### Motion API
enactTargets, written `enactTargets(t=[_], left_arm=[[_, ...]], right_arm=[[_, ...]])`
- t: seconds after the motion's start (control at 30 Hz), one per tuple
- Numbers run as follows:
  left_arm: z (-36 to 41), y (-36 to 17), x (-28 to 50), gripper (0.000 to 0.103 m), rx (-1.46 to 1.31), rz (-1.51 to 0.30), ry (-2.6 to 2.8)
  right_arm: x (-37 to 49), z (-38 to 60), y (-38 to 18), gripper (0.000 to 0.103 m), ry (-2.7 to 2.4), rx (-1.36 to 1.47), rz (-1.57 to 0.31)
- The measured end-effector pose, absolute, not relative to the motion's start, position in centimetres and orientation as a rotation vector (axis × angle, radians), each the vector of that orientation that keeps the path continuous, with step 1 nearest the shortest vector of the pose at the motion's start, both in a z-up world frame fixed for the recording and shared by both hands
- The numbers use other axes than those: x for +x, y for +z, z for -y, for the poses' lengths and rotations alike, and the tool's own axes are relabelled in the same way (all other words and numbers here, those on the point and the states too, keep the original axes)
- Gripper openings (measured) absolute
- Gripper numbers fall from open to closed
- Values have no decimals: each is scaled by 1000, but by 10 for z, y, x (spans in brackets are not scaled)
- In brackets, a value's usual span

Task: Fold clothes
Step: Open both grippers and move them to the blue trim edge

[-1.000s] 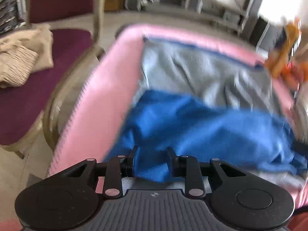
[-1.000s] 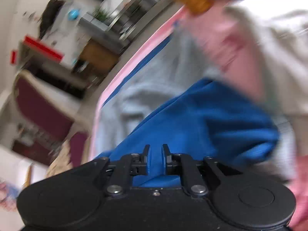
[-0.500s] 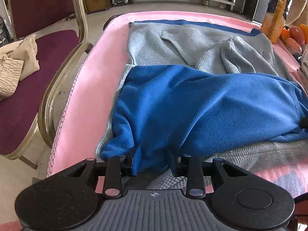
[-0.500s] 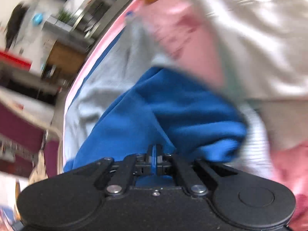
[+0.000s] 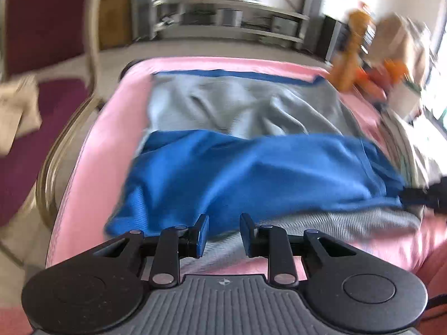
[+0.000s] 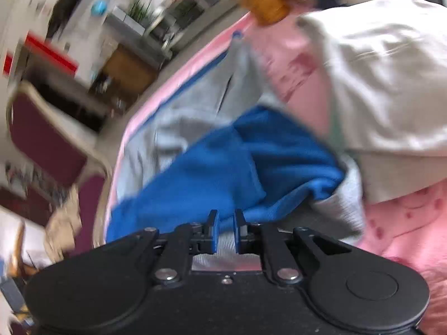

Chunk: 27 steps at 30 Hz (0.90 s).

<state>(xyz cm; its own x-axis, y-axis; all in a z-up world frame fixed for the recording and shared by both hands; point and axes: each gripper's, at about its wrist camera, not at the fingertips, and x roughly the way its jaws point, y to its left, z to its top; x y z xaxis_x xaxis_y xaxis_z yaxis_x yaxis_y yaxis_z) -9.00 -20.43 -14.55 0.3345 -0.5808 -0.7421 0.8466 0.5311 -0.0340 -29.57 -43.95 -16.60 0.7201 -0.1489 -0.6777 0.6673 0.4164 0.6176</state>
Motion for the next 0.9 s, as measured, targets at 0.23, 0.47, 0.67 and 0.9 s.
enactTargets(t=[0.23, 0.47, 0.67, 0.9], left_arm=[[228, -182, -86, 37, 549, -875, -870], [219, -180, -78, 37, 502, -910, -871], [219, -180, -81, 37, 506, -906, -870], [203, -141, -61, 31, 330, -872, -924]], right_arm=[[-285, 439, -174, 11, -599, 1015, -604], [-329, 460, -171, 12, -791, 1109, -361], [-325, 474, -189, 10, -854, 1112, -493], [-324, 473, -160, 6, -907, 1040, -477]])
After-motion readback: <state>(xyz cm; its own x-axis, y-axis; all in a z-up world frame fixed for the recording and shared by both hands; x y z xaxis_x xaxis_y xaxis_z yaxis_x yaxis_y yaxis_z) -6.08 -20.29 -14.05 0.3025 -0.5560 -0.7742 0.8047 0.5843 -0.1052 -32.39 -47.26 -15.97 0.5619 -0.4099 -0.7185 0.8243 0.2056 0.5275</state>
